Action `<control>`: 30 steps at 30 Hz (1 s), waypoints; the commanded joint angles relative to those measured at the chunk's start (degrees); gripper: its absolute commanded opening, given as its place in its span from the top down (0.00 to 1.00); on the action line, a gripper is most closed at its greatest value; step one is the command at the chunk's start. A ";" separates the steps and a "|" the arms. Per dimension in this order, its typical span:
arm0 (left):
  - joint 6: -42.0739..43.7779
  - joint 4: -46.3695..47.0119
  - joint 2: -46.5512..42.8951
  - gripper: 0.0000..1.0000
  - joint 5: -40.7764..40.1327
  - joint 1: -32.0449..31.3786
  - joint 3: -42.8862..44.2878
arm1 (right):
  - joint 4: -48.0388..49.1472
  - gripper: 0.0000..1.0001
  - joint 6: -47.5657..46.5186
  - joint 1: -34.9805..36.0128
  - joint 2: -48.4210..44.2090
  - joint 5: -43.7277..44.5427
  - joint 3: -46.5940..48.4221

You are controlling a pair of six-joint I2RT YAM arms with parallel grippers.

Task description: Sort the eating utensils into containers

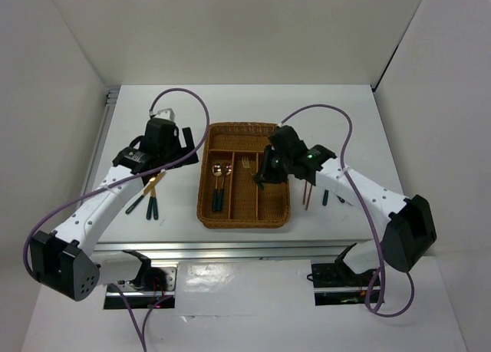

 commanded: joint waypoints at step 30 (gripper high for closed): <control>0.88 0.39 -4.61 0.00 0.01 1.37 -2.16 | -1.71 0.28 1.52 3.61 3.92 22.48 6.30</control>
